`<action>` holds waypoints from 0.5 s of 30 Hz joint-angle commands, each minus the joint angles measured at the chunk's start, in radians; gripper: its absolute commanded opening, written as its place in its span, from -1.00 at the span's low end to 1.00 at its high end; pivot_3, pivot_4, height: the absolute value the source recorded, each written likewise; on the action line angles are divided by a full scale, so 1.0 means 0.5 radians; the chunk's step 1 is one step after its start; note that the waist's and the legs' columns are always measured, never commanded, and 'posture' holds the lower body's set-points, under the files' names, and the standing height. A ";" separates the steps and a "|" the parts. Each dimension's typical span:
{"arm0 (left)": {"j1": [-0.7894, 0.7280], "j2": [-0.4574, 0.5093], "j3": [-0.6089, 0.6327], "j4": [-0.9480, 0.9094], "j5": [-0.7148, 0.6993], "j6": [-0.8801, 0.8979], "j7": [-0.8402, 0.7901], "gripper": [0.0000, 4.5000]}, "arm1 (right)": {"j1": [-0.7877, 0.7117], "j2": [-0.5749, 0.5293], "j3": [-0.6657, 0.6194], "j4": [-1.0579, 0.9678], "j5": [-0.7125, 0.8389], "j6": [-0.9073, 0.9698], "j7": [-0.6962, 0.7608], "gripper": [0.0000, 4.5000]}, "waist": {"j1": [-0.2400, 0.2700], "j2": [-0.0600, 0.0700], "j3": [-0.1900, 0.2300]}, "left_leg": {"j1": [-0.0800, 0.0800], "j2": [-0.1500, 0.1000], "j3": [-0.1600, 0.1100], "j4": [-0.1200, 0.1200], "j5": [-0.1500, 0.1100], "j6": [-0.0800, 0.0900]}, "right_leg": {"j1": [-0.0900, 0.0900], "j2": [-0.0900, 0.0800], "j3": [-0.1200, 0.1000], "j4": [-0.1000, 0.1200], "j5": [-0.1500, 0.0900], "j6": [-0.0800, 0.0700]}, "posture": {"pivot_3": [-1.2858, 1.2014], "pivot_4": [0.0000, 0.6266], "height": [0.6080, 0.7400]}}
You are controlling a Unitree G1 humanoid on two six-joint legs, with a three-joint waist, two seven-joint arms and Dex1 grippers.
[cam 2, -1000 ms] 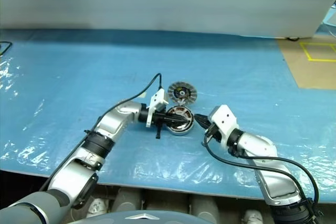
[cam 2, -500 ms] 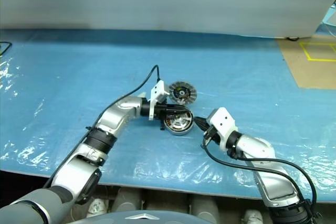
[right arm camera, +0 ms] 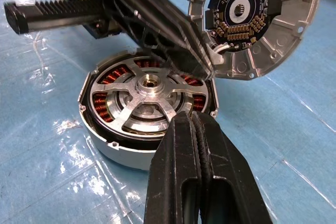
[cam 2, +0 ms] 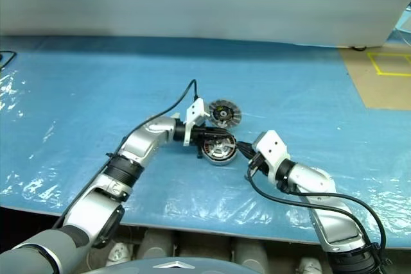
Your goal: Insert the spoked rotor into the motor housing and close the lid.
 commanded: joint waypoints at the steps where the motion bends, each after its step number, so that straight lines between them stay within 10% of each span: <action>1: 0.014 -0.019 0.115 -0.146 -0.178 0.001 -0.069 -0.99 | -0.003 0.009 -0.005 -0.039 0.005 -0.046 -0.009 -1.00 | -0.001 0.000 0.000 | 0.000 0.000 0.000 0.000 0.000 0.000 | 0.000 0.000 0.000 0.000 0.000 0.000 | 0.03 -0.52 1.00; 15: 0.135 0.204 -0.247 -0.095 0.178 0.091 -0.022 -0.99 | -0.017 0.003 -0.005 -0.036 -0.001 -0.044 -0.009 -1.00 | -0.001 0.001 -0.002 | 0.003 0.001 -0.001 -0.001 0.000 0.000 | 0.000 0.000 -0.002 0.000 0.003 0.006 | 0.03 -0.52 1.00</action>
